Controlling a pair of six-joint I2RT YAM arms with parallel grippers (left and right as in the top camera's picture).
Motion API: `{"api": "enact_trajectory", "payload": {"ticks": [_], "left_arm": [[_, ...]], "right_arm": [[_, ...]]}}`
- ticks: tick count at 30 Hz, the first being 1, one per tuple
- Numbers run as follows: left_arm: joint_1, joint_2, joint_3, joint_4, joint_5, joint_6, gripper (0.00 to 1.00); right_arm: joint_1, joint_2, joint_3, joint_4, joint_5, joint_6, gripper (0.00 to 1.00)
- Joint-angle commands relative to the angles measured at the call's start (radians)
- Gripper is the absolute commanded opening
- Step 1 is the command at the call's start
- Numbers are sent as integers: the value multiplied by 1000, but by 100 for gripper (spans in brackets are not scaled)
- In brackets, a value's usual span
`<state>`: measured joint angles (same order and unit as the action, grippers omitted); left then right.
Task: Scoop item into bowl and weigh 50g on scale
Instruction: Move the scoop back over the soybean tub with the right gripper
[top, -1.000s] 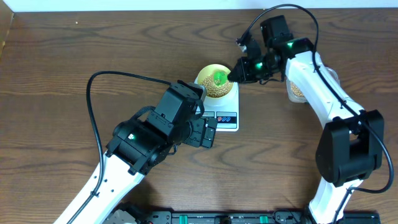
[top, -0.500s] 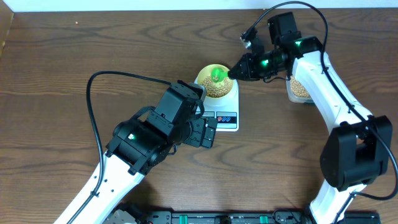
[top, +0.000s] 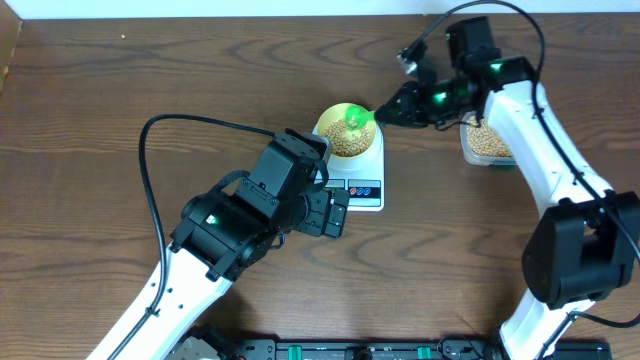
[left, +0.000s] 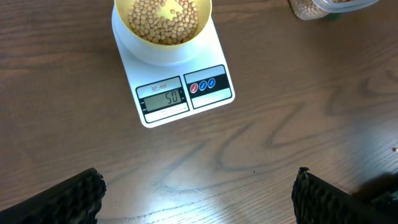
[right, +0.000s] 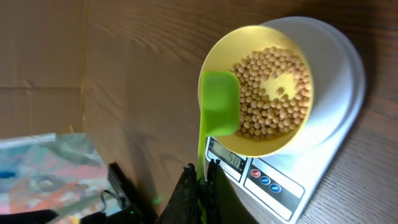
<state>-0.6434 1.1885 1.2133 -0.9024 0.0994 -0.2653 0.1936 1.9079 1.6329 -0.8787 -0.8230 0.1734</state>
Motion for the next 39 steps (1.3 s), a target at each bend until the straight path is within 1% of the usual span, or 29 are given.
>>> {"api": "enact_trajectory", "payload": {"ticks": [1,5,12,18,22,29,34,39], "left_arm": [[3,1,16,-3,-5,1,98],[3,1,16,-3,-5,1,98],[3,1,16,-3,-5,1,98],[3,1,16,-3,-5,1,98],[3,1,16,-3,-5,1,98],[3,1,16,-3,-5,1,98],[3,1,16,-3,-5,1,98],[3,1,16,-3,-5,1,98]], "right_arm": [[-58,-54,8,-4,-96,6,1],[-129,-107,8,-12,-154,14,1],[-276,-231,8,-105,-130,11,1],[-410,-311,8,-259,-64,-76,1],[-478,-319,8,-359,-24,-137,1],[-469,-318,6,-365,181,-145,1],[-462,-319,-17,-362,253,-145,1],[-462,-318,-102,-315,293,-145,1]]}}
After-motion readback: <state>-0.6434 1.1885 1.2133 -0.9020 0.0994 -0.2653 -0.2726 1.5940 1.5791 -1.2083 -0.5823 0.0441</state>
